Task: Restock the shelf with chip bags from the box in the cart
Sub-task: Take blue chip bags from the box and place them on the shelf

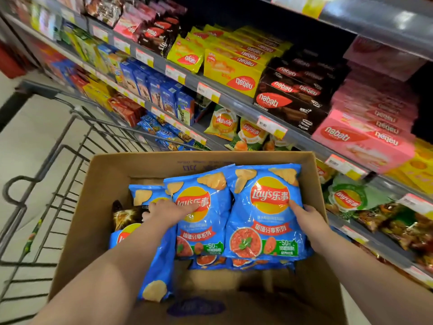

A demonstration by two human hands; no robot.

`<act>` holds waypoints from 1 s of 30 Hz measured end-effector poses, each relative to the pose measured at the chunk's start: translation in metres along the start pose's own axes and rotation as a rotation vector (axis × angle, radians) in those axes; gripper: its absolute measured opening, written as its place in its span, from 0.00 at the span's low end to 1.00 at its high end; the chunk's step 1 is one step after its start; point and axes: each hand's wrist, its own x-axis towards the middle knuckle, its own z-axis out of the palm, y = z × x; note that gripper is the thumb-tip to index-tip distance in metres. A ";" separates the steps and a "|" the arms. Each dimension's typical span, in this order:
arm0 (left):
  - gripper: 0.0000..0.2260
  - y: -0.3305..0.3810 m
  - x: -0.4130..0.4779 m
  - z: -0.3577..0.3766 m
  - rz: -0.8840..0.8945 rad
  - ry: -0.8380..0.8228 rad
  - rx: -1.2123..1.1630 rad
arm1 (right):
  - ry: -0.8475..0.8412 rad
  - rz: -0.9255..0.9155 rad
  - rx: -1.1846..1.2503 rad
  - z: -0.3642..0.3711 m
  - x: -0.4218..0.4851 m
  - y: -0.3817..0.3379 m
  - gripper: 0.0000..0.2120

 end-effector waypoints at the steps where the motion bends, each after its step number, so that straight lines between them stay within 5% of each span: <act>1: 0.48 0.000 0.002 0.001 0.007 -0.024 -0.009 | -0.010 -0.006 0.015 -0.001 -0.001 0.000 0.24; 11: 0.44 0.004 -0.015 0.017 0.169 0.039 -0.247 | -0.148 -0.084 0.108 -0.011 -0.024 -0.005 0.18; 20: 0.15 -0.006 -0.043 0.026 0.411 -0.006 -0.720 | -0.278 -0.169 0.007 -0.026 -0.039 0.005 0.21; 23: 0.17 -0.008 -0.042 0.016 0.412 -0.089 -0.676 | -0.306 -0.172 -0.006 -0.032 -0.040 0.006 0.27; 28: 0.30 -0.007 -0.033 -0.006 0.371 -0.254 -0.722 | -0.323 -0.159 0.014 -0.033 -0.037 0.008 0.54; 30: 0.36 -0.004 -0.027 -0.011 0.302 -0.291 -0.772 | -0.337 -0.160 0.029 -0.032 -0.039 0.008 0.56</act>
